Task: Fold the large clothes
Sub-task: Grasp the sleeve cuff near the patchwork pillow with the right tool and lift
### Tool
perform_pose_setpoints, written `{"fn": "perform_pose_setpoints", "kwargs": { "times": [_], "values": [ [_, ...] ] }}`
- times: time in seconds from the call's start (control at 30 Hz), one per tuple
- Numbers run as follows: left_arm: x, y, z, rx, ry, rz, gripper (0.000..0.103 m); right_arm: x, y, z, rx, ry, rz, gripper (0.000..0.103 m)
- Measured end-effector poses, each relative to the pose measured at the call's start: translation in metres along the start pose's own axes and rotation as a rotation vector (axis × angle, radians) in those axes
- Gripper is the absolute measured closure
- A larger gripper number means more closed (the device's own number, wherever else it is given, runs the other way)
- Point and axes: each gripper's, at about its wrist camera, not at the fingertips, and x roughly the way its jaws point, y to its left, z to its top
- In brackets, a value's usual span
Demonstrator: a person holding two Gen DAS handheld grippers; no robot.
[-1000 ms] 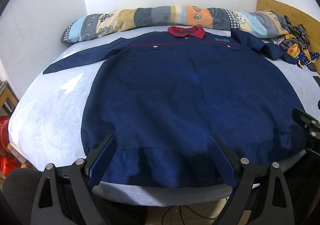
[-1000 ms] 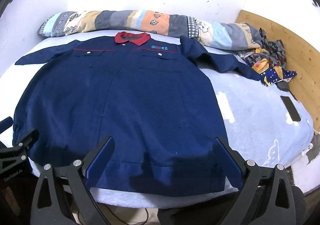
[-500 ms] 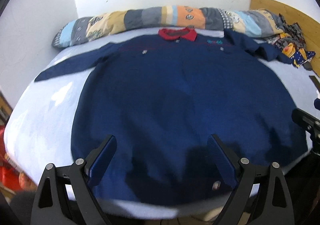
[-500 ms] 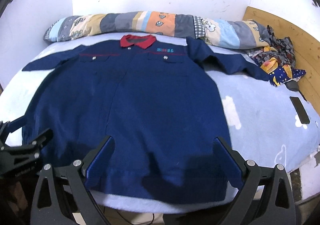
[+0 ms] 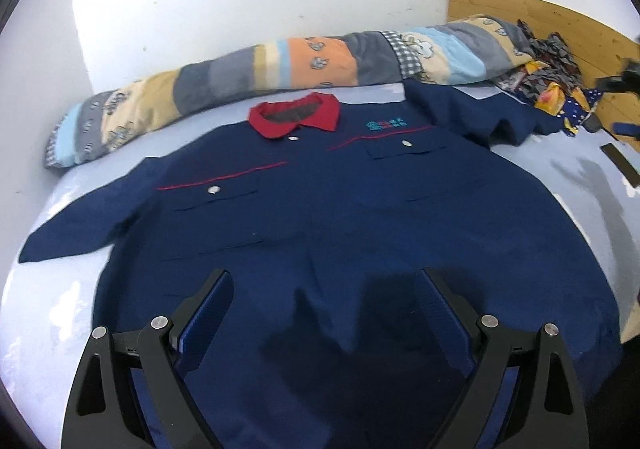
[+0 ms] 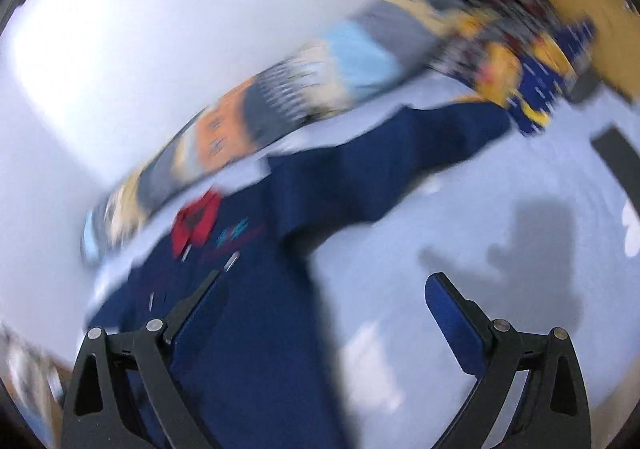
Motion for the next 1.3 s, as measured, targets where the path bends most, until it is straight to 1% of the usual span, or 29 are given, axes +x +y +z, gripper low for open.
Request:
{"fn": "perform_pose_setpoints", "kwargs": {
  "times": [0.03,0.1,0.13,0.17,0.2,0.23,0.27,0.37,0.4,0.47,0.5,0.53,0.63,0.67,0.7,0.73,0.77,0.8,0.87,0.9,1.03,1.1,1.17,1.23,1.3],
  "values": [
    [0.002,0.003,0.0,-0.001,0.004,-0.01,0.01,0.01,-0.022,0.013,0.06,-0.008,0.005,0.004],
    [0.009,0.009,0.003,-0.006,0.019,-0.016,0.01,0.035,-0.072,0.041,0.204,-0.006,0.026,0.011],
    [0.012,0.012,0.004,-0.013,0.031,-0.024,0.01,0.048,-0.094,0.053,0.264,-0.016,0.041,0.02],
    [0.016,0.015,0.006,-0.023,0.044,-0.034,0.01,0.063,-0.115,0.064,0.317,-0.009,0.015,0.033],
    [0.02,0.019,0.006,-0.037,0.058,-0.043,0.01,0.076,-0.13,0.072,0.355,-0.001,-0.005,0.037],
    [0.025,0.021,0.01,-0.047,0.069,-0.048,0.01,0.088,-0.145,0.081,0.388,-0.003,-0.007,0.041],
    [0.028,0.023,0.011,-0.055,0.081,-0.054,0.01,0.102,-0.157,0.089,0.411,-0.006,-0.016,0.043],
    [0.04,0.024,0.018,-0.071,0.103,-0.059,0.01,0.132,-0.185,0.104,0.486,-0.021,-0.038,0.043],
    [0.044,0.024,0.019,-0.073,0.108,-0.062,0.01,0.139,-0.192,0.108,0.502,-0.027,-0.041,0.043],
    [0.048,0.024,0.021,-0.067,0.109,-0.061,0.01,0.154,-0.205,0.117,0.516,-0.039,-0.076,0.043],
    [0.051,0.022,0.021,-0.062,0.111,-0.055,0.01,0.16,-0.211,0.121,0.525,-0.048,-0.078,0.043],
    [0.055,0.021,0.021,-0.057,0.117,-0.052,0.01,0.167,-0.217,0.126,0.535,-0.061,-0.06,0.043],
    [0.063,0.017,0.02,-0.054,0.137,-0.054,0.01,0.183,-0.223,0.141,0.518,-0.081,-0.049,0.043],
    [0.066,0.015,0.02,-0.052,0.14,-0.056,0.01,0.188,-0.222,0.147,0.496,-0.09,-0.043,0.044],
    [0.069,0.013,0.021,-0.047,0.144,-0.055,0.01,0.19,-0.22,0.15,0.477,-0.097,-0.043,0.047],
    [0.071,0.012,0.021,-0.04,0.149,-0.05,0.01,0.192,-0.218,0.153,0.463,-0.098,-0.041,0.073],
    [0.073,0.009,0.022,-0.035,0.148,-0.044,0.01,0.193,-0.215,0.155,0.449,-0.09,-0.055,0.091],
    [0.073,0.008,0.023,-0.034,0.144,-0.044,0.01,0.188,-0.212,0.157,0.437,-0.108,-0.069,0.091],
    [0.073,0.006,0.023,-0.031,0.135,-0.047,0.01,0.168,-0.202,0.161,0.415,-0.191,-0.076,0.091],
    [0.072,0.006,0.022,-0.031,0.13,-0.047,0.01,0.159,-0.201,0.165,0.407,-0.214,-0.083,0.091],
    [0.07,0.006,0.017,-0.035,0.129,-0.05,0.01,0.108,-0.192,0.187,0.371,-0.331,-0.168,0.091],
    [0.067,0.007,0.016,-0.037,0.124,-0.053,0.01,0.08,-0.195,0.2,0.398,-0.371,-0.154,0.091],
    [0.061,0.008,0.017,-0.032,0.11,-0.054,0.01,0.062,-0.188,0.212,0.381,-0.384,-0.152,0.091],
    [0.057,0.008,0.018,-0.03,0.095,-0.047,0.01,0.046,-0.167,0.224,0.337,-0.405,-0.146,0.091],
    [0.054,0.011,0.018,-0.039,0.09,-0.05,0.01,0.036,-0.142,0.235,0.312,-0.417,-0.118,0.091]
  ]
}}
